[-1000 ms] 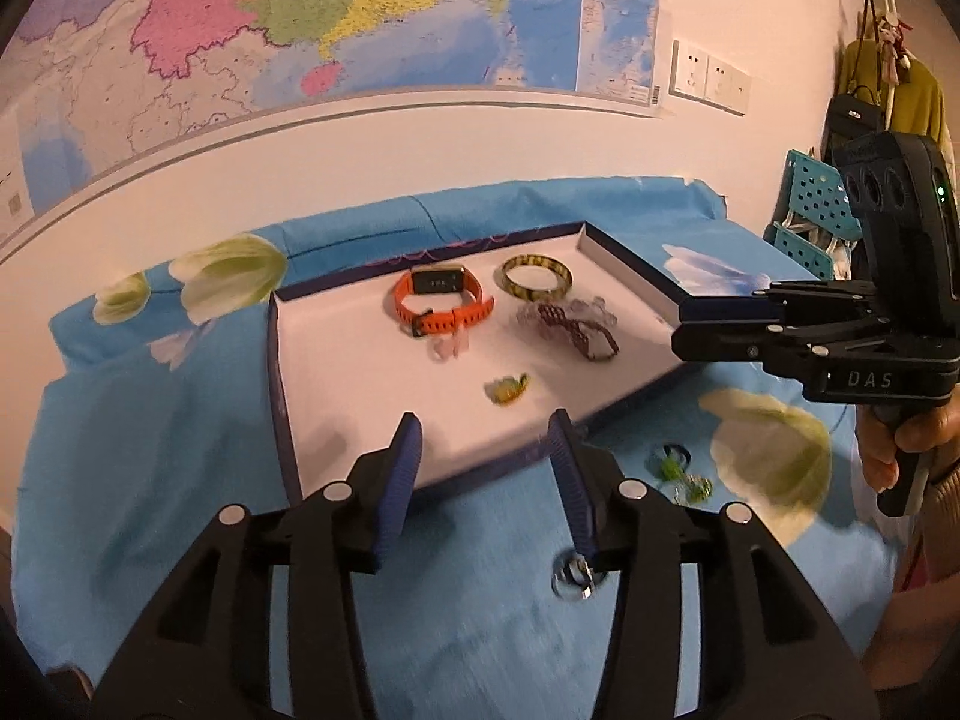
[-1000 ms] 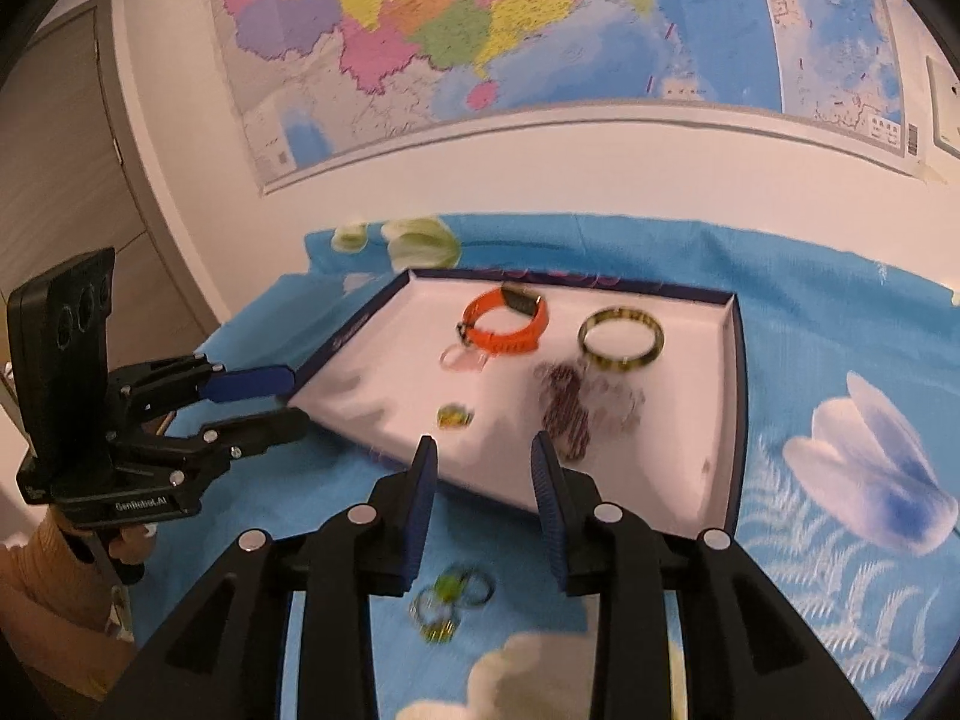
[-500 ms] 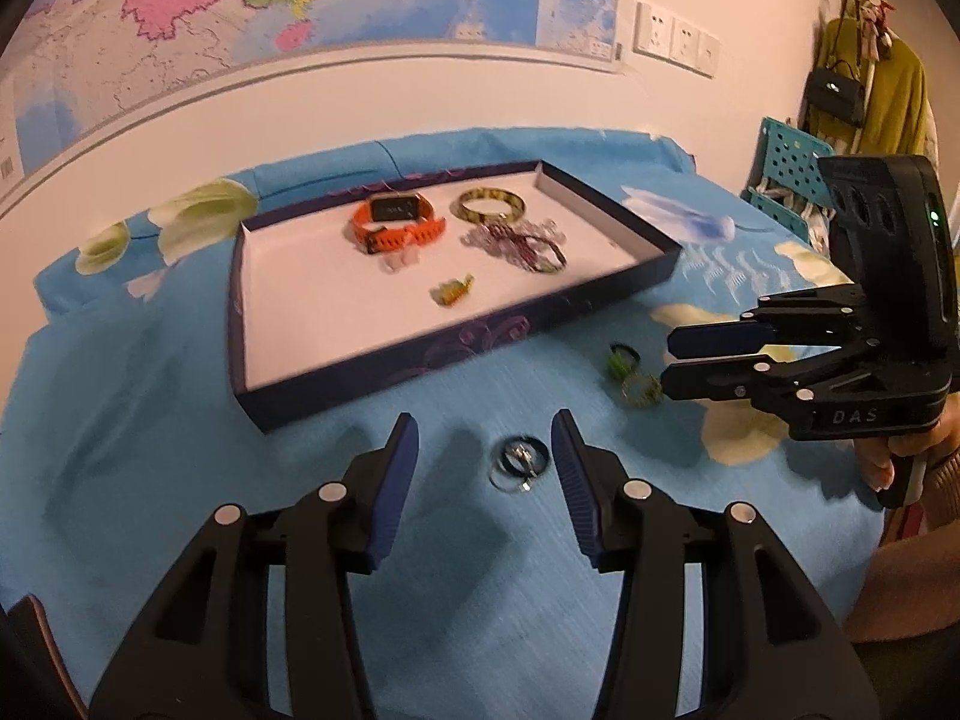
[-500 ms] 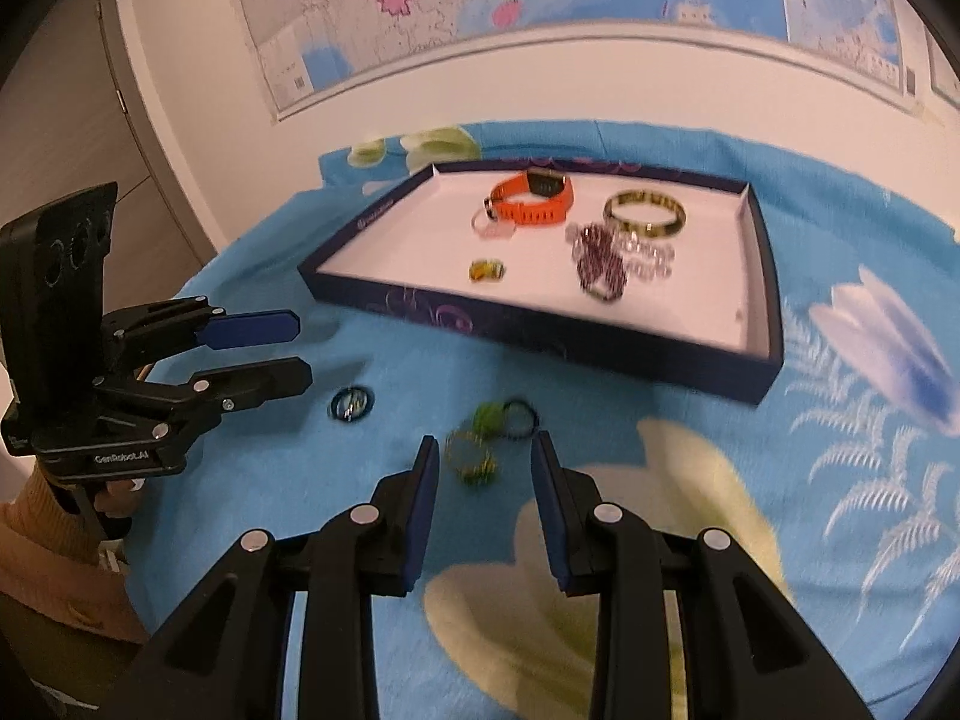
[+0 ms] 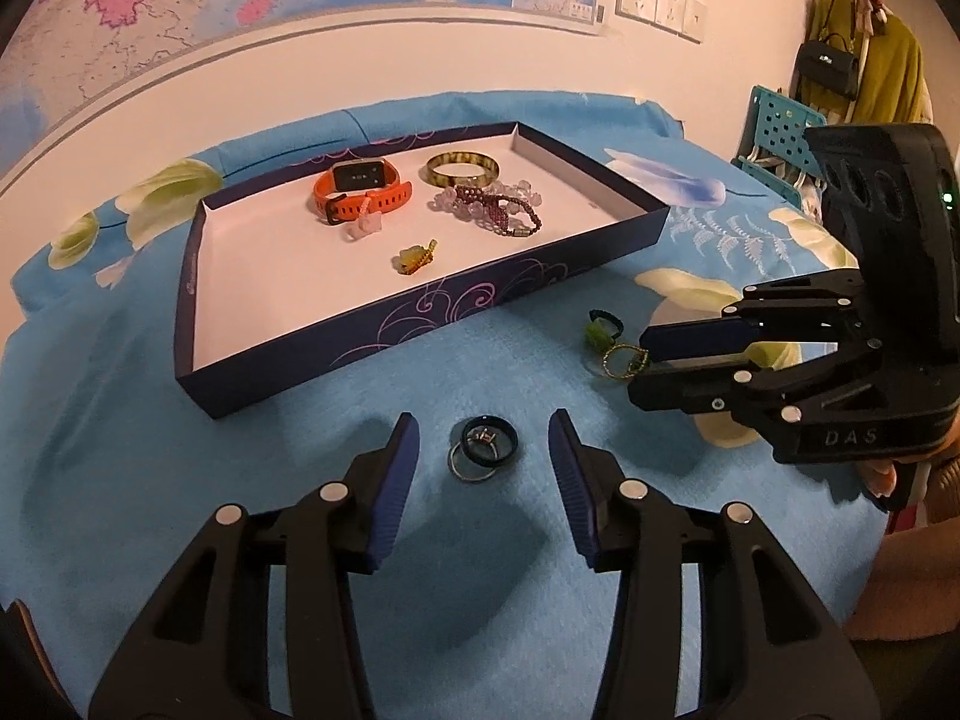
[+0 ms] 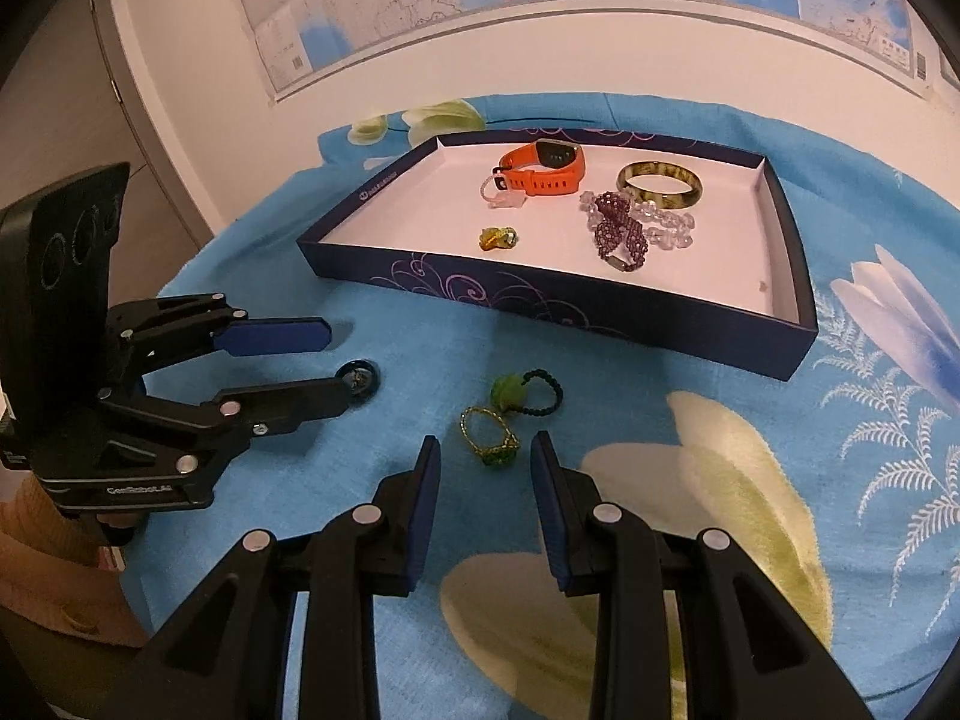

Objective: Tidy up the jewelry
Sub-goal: 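Grasp the black ring with the left tool while the right tool grasps the gold chain, then carry the black ring into the box with the left tool while the right tool carries the chain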

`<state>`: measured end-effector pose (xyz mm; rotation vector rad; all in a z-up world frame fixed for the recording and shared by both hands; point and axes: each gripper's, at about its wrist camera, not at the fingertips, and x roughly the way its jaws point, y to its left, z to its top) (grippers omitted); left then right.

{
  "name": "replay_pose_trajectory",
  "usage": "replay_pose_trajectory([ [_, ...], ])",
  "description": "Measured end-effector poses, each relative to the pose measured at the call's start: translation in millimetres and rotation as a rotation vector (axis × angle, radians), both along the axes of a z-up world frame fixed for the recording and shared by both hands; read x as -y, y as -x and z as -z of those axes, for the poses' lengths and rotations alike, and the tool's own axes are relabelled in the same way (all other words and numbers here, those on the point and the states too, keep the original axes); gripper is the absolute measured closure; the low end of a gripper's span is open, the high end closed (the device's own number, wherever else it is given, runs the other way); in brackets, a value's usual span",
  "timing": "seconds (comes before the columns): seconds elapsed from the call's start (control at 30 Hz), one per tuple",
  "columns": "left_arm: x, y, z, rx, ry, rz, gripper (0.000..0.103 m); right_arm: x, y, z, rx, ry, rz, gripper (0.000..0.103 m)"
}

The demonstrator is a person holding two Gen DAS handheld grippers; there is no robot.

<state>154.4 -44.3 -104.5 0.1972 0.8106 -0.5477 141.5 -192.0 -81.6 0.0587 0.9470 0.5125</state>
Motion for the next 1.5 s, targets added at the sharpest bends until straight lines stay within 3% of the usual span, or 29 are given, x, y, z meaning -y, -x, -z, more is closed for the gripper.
replay_pose_trajectory([
  [0.23, 10, -8, 9, -0.041, -0.037, 0.013, 0.071, -1, -1, 0, -0.002, 0.012, 0.004, 0.078],
  [0.33, 10, -8, 9, -0.041, -0.034, 0.017, 0.080, -1, -4, 2, -0.006, 0.008, 0.009, 0.083],
  [0.6, 5, -6, 6, -0.032, -0.011, 0.002, 0.080, 2, -6, 4, -0.008, 0.001, 0.008, 0.092],
  [0.9, -15, -1, -14, 0.009, 0.074, -0.024, 0.080, 11, -1, -3, 0.024, -0.043, 0.026, 0.092],
  [1.5, -21, -6, -42, 0.078, 0.133, -0.053, 0.080, 26, -8, -28, 0.099, -0.116, 0.073, 0.092],
])
